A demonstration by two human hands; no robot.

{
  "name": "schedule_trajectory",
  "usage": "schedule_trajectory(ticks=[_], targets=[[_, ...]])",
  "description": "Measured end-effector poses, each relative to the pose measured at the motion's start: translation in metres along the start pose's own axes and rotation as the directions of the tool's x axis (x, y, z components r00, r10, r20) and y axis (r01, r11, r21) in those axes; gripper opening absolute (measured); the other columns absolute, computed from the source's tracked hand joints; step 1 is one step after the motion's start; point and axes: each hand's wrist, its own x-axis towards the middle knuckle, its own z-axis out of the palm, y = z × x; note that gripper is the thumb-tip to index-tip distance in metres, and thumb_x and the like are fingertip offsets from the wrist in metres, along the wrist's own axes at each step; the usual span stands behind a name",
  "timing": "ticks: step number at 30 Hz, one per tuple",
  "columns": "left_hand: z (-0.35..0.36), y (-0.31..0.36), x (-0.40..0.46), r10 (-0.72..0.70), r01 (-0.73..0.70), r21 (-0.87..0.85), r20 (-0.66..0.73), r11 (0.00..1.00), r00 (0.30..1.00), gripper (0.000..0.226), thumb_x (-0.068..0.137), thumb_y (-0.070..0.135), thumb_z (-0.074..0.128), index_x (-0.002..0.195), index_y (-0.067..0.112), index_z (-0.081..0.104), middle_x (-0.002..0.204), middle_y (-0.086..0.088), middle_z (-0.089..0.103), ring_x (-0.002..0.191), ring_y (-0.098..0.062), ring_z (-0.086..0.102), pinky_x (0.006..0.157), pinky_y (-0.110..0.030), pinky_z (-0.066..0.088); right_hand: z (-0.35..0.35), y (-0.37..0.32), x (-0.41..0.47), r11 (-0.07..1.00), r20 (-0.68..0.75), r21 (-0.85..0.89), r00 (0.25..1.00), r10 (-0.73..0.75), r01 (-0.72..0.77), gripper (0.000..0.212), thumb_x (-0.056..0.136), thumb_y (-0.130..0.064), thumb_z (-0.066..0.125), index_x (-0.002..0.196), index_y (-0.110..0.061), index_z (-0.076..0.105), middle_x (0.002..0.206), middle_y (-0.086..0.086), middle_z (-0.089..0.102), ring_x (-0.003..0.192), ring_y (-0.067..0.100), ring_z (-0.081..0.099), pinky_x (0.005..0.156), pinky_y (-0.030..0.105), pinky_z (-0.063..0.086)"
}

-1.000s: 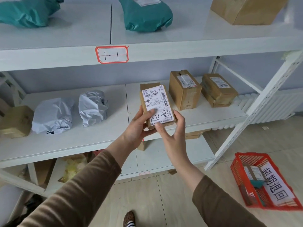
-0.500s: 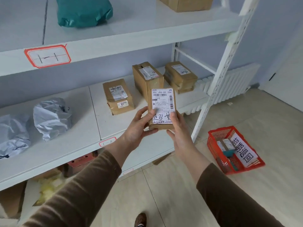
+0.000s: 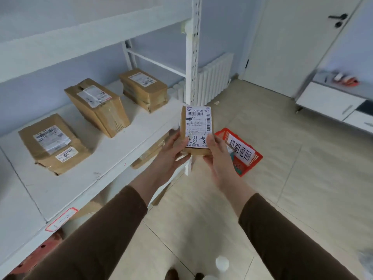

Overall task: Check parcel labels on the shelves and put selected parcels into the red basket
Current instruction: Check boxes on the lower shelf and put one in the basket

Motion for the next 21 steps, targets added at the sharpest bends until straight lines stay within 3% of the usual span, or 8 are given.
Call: schedule_trajectory(ticks=[7, 12, 13, 15, 17, 21], targets=[[0.08, -0.031, 0.065, -0.098, 0.087, 0.091, 0.125, 0.992, 0.987, 0.059, 0.097, 0.038, 0.069, 0.15, 0.04, 0.045, 0.134, 0.006, 0.071, 0.125, -0.017, 0.066, 0.114, -0.052, 0.046, -0.099, -0.017, 0.035, 1.0, -0.101, -0.001, 0.995, -0.006, 0.006, 0.053, 0.093, -0.053, 0.066, 0.141, -0.033, 0.056, 0.126, -0.006, 0.074, 0.124, 0.023, 0.065, 0.111, 0.046, 0.046], [0.156, -0.053, 0.126, -0.148, 0.121, 0.16, 0.169, 0.98, 0.974, 0.063, 0.098, 0.039, 0.068, 0.155, 0.044, 0.04, 0.14, 0.007, 0.068, 0.132, -0.02, 0.062, 0.104, -0.044, 0.053, -0.184, -0.044, 0.071, 0.999, -0.129, -0.048, 0.992, -0.008, 0.002, 0.048, 0.094, -0.053, 0.066, 0.136, -0.033, 0.06, 0.124, -0.005, 0.075, 0.119, 0.023, 0.068, 0.108, 0.047, 0.05], [0.174, -0.06, 0.138, -0.16, 0.135, 0.152, 0.166, 0.979, 0.973, 0.065, 0.097, 0.038, 0.069, 0.155, 0.044, 0.04, 0.14, 0.008, 0.068, 0.133, -0.021, 0.061, 0.104, -0.045, 0.053, -0.204, -0.05, 0.08, 0.998, -0.139, -0.058, 0.99, -0.008, 0.0, 0.045, 0.096, -0.051, 0.064, 0.137, -0.031, 0.06, 0.123, -0.004, 0.075, 0.115, 0.021, 0.071, 0.105, 0.044, 0.053], [0.209, -0.073, 0.16, -0.182, 0.162, 0.125, 0.164, 0.979, 0.97, 0.062, 0.098, 0.033, 0.07, 0.152, 0.045, 0.043, 0.137, 0.007, 0.069, 0.133, -0.023, 0.061, 0.108, -0.049, 0.052, -0.241, -0.064, 0.097, 0.998, -0.161, -0.068, 0.987, 0.005, -0.016, 0.04, 0.1, -0.042, 0.06, 0.137, -0.026, 0.06, 0.121, -0.001, 0.076, 0.098, 0.011, 0.076, 0.083, 0.028, 0.061], [0.24, -0.087, 0.181, -0.212, 0.201, 0.085, 0.157, 0.976, 0.965, 0.055, 0.099, 0.028, 0.069, 0.146, 0.046, 0.048, 0.135, 0.007, 0.071, 0.132, -0.024, 0.061, 0.111, -0.051, 0.05, -0.274, -0.078, 0.113, 0.996, -0.184, -0.082, 0.983, 0.019, -0.035, 0.037, 0.102, -0.037, 0.059, 0.137, -0.024, 0.06, 0.12, 0.0, 0.075, 0.083, 0.002, 0.076, 0.065, 0.015, 0.057], [0.28, -0.106, 0.227, -0.28, 0.28, 0.02, 0.119, 0.96, 0.953, 0.071, 0.094, 0.028, 0.075, 0.155, 0.042, 0.041, 0.135, 0.009, 0.071, 0.136, -0.024, 0.056, 0.115, -0.051, 0.045, -0.32, -0.101, 0.149, 0.988, -0.183, -0.141, 0.982, 0.042, -0.069, 0.035, 0.103, -0.036, 0.057, 0.135, -0.025, 0.062, 0.121, 0.0, 0.075, 0.087, 0.005, 0.075, 0.07, 0.018, 0.055]])
